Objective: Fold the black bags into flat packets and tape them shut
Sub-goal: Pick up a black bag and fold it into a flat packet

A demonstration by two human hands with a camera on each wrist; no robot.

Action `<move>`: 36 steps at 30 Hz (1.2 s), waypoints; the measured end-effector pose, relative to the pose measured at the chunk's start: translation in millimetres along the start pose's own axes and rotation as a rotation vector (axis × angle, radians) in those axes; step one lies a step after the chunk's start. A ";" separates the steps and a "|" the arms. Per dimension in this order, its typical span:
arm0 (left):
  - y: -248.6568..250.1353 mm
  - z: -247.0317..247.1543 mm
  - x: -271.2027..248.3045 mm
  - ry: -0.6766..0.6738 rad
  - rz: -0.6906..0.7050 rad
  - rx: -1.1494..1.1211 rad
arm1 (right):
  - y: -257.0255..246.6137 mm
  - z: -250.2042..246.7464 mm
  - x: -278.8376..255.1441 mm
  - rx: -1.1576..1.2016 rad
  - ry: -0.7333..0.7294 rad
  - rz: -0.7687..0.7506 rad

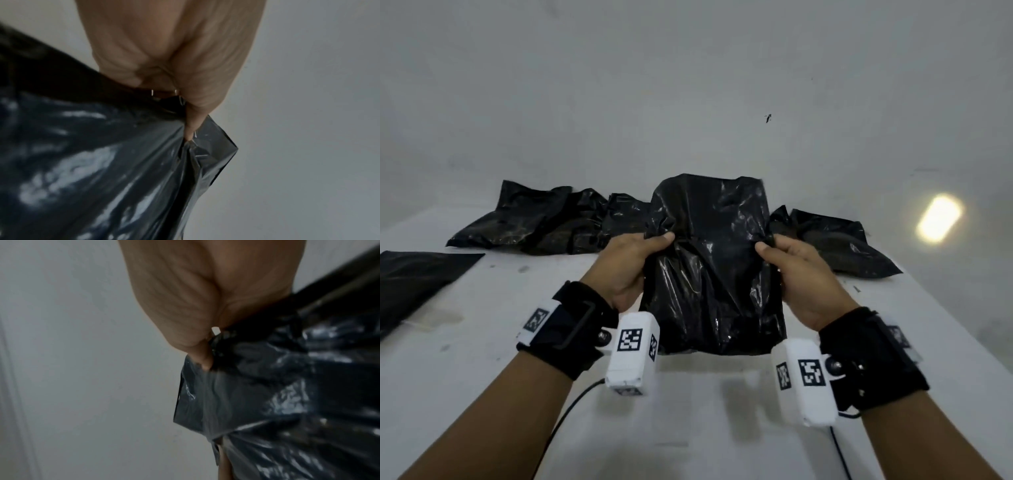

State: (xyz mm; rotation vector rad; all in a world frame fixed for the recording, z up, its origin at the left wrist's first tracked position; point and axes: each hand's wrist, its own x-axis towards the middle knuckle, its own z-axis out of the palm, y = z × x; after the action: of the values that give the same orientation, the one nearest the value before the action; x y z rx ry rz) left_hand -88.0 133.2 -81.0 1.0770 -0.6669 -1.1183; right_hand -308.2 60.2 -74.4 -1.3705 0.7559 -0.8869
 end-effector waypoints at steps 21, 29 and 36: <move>-23.2 -29.9 20.1 0.060 0.134 0.031 | 42.2 18.9 53.8 0.331 0.142 0.027; -25.7 -27.8 23.3 0.122 0.199 -0.084 | 40.1 17.1 51.9 0.250 0.054 0.021; -25.1 -18.6 18.9 0.053 0.168 -0.072 | 38.7 23.0 45.7 0.178 0.058 -0.078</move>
State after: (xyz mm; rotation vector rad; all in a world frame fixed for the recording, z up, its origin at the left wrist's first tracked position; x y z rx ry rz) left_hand -75.0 120.5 -112.7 0.9677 -0.6574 -0.9592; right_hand -262.7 31.1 -109.0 -1.2279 0.6540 -1.0344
